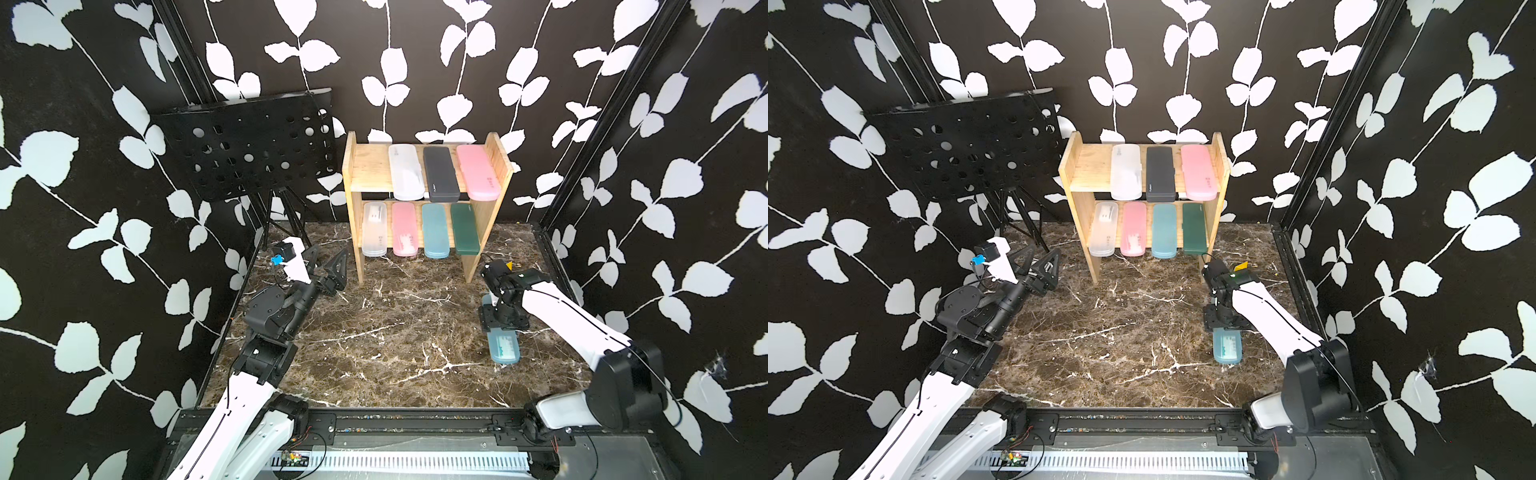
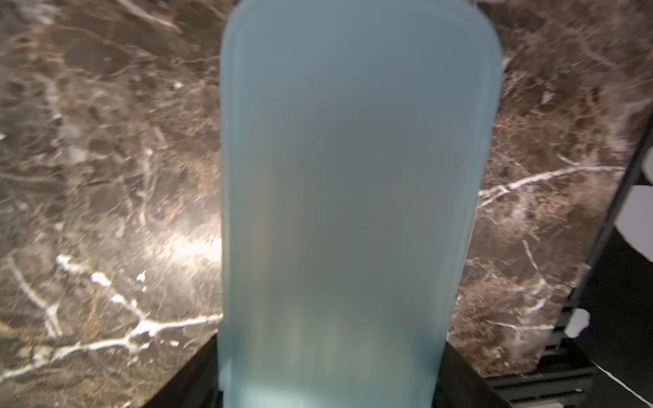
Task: Remove the pencil cases from the shelf
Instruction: Place the pencil case at the center of the board.
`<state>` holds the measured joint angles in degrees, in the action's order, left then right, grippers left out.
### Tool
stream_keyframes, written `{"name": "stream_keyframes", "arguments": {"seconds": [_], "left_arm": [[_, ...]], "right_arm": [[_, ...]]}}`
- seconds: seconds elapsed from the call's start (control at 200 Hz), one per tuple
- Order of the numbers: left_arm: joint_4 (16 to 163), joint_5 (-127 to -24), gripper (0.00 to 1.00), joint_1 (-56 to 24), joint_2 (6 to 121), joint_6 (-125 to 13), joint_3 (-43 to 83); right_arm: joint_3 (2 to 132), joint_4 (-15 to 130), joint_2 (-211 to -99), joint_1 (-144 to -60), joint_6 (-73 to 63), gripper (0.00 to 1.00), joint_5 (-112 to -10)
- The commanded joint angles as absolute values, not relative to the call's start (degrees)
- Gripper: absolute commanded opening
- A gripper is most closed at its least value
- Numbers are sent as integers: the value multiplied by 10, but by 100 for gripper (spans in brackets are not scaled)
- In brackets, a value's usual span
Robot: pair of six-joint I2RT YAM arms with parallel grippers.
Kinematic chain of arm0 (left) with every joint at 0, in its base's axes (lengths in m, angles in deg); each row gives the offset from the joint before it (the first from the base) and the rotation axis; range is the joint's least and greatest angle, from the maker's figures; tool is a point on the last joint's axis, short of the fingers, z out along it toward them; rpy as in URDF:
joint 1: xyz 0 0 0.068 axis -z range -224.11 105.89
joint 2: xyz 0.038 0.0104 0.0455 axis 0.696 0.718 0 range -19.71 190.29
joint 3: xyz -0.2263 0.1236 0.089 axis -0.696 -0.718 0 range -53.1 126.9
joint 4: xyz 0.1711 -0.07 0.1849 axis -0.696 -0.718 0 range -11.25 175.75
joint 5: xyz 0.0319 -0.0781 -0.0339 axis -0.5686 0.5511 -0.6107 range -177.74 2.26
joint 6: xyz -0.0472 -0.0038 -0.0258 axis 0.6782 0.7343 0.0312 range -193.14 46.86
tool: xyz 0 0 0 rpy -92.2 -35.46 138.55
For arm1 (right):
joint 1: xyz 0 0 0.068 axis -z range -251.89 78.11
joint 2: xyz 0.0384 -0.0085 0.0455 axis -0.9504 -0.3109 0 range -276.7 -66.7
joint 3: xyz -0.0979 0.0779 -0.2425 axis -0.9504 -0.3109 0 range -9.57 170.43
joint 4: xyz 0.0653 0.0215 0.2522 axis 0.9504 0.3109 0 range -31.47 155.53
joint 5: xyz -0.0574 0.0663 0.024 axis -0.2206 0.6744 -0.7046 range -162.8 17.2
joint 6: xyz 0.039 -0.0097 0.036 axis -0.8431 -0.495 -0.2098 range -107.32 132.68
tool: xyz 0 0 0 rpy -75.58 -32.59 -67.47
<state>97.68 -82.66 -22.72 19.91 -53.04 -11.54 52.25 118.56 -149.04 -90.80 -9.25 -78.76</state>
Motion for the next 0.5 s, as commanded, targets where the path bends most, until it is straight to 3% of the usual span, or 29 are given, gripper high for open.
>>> {"name": "stream_keyframes", "arguments": {"seconds": [0.0,0.235,0.495], "left_arm": [[984,-816,84,-226,193,-540,-127],[982,-820,85,-226,195,-554,-140],[982,-822,85,-227,197,-554,-148]], "right_arm": [[505,1138,-1495,-873,-42,37,-758],[484,1079,-1538,-815,62,34,-721],[464,1020,-1601,-780,83,35,-723]]}}
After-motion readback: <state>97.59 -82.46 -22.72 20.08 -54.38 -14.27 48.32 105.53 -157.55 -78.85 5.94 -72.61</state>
